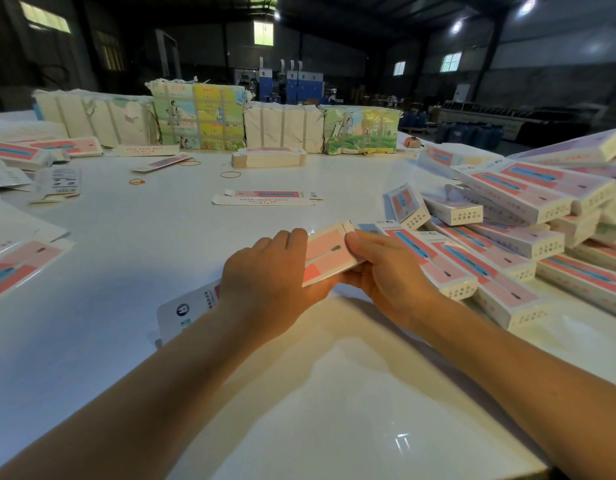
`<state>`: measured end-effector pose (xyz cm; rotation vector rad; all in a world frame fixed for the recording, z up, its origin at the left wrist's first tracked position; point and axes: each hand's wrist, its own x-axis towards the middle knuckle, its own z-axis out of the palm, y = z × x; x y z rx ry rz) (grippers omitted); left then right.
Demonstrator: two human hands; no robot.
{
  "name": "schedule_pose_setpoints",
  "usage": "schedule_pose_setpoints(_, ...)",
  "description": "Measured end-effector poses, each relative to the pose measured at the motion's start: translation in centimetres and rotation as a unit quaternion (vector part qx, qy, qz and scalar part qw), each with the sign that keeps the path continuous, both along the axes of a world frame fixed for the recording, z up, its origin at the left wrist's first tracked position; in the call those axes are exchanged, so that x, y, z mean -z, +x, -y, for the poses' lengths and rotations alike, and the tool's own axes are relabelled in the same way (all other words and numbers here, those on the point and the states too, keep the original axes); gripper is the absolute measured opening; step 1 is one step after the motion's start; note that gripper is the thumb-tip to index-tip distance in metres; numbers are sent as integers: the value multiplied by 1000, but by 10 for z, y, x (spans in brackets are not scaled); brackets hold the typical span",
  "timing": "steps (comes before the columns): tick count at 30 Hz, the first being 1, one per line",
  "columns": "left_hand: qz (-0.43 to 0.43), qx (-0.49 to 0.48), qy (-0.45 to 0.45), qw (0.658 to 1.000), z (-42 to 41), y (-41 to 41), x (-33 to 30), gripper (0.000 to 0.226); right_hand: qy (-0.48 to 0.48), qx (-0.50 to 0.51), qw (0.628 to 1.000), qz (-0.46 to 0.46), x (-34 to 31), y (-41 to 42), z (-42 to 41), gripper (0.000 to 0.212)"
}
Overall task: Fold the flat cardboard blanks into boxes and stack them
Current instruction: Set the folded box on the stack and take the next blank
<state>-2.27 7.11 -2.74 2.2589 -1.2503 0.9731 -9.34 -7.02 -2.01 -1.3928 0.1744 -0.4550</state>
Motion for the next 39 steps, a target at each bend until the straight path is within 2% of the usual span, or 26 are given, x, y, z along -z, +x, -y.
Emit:
schedule_pose_setpoints(8, 11, 15, 12, 1000, -3, 4, 0, 56, 45, -21, 999, 0, -2, -1, 3, 35)
schedule_pose_setpoints(14, 36, 15, 15, 999, -2, 6, 1, 55, -52, 20, 998, -8, 2, 1, 3, 34)
schedule_pose_setpoints(17, 26, 21, 18, 999, -1, 6, 0, 55, -70, 30, 997, -13, 3, 0, 2, 38)
schedule_pose_setpoints(19, 21, 14, 24, 999, -2, 4, 0, 56, -118, 29, 992, -13, 3, -2, 1, 36)
schedule_pose_setpoints(22, 18, 11, 34, 999, -2, 2, -1, 57, -245, 66, 967, -14, 6, -4, 0, 28)
schedule_pose_setpoints(26, 20, 10, 33, 999, -1, -1, -2, 55, -385, 124, 915, -13, 4, -7, -2, 23)
schedule_pose_setpoints(30, 25, 7, 51, 998, -1, -4, -2, 53, -495, 115, 861, -27, 0, -13, 1, 26)
schedule_pose_setpoints(32, 23, 4, 67, 997, -1, -4, -1, 52, -520, 100, 847, -47, 0, -14, 1, 27)
schedule_pose_setpoints(39, 19, -24, 38, 999, -1, -1, -3, 57, -420, 105, 901, -38, 0, -6, -5, 29)
